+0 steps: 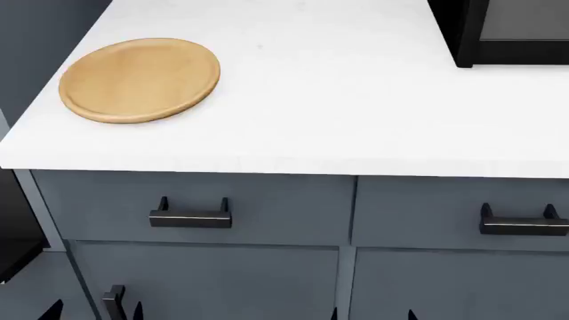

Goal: Pick the fish from the oven and place it on the plate on the counter.

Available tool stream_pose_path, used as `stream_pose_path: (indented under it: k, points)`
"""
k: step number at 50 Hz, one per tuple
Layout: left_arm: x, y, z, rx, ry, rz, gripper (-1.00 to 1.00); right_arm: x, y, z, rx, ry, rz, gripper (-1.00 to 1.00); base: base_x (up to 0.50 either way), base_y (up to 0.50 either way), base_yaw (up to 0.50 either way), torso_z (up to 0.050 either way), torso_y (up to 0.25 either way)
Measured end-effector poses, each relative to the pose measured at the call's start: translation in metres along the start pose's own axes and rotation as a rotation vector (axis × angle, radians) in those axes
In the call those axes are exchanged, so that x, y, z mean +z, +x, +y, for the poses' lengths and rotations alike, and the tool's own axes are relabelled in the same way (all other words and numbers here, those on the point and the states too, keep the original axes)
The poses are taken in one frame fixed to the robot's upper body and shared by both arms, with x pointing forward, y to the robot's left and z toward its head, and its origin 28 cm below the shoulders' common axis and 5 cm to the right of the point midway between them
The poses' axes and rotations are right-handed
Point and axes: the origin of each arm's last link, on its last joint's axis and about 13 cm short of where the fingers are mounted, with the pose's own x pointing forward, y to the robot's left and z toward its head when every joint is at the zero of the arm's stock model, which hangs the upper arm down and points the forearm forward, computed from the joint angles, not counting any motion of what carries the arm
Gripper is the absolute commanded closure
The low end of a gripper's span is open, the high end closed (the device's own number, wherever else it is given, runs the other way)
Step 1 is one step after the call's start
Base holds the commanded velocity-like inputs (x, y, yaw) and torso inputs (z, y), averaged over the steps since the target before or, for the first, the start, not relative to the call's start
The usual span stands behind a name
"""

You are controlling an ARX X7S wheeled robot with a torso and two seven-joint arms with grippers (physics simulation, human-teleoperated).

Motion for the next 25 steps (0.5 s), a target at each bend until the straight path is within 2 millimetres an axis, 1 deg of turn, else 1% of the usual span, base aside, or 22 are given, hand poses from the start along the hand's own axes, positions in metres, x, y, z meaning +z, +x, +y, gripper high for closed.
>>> stream_pose_path:
  k: [12, 15, 17, 20, 23, 25]
  points:
    - [0.002, -0.001, 0.000, 0.006, 0.006, -0.011, -1.00, 0.001, -0.001, 0.000, -0.015, -0.011, -0.004, -1.00, 0.00, 0.00, 0.00, 0.000, 0.000]
    - [0.005, -0.001, 0.001, 0.014, -0.001, -0.009, -1.00, 0.004, -0.002, 0.000, -0.012, -0.017, -0.009, -1.00, 0.00, 0.00, 0.00, 0.000, 0.000]
    - [0.011, -0.001, 0.002, 0.019, -0.003, -0.007, -1.00, 0.009, -0.003, 0.000, -0.009, -0.025, -0.015, -1.00, 0.00, 0.00, 0.00, 0.000, 0.000]
    - [0.029, 0.004, 0.003, 0.023, -0.001, -0.013, -1.00, 0.025, -0.001, 0.000, -0.011, -0.038, -0.034, -1.00, 0.00, 0.00, 0.00, 0.000, 0.000]
    - [0.061, 0.012, 0.004, 0.025, -0.003, -0.041, -1.00, 0.052, 0.006, -0.001, -0.017, -0.044, -0.061, -1.00, 0.00, 0.00, 0.00, 0.000, 0.000]
    - [0.087, 0.018, 0.005, 0.025, -0.009, -0.071, -1.00, 0.075, 0.012, -0.001, -0.023, -0.046, -0.081, -1.00, 0.00, 0.00, 0.00, 0.000, 0.000]
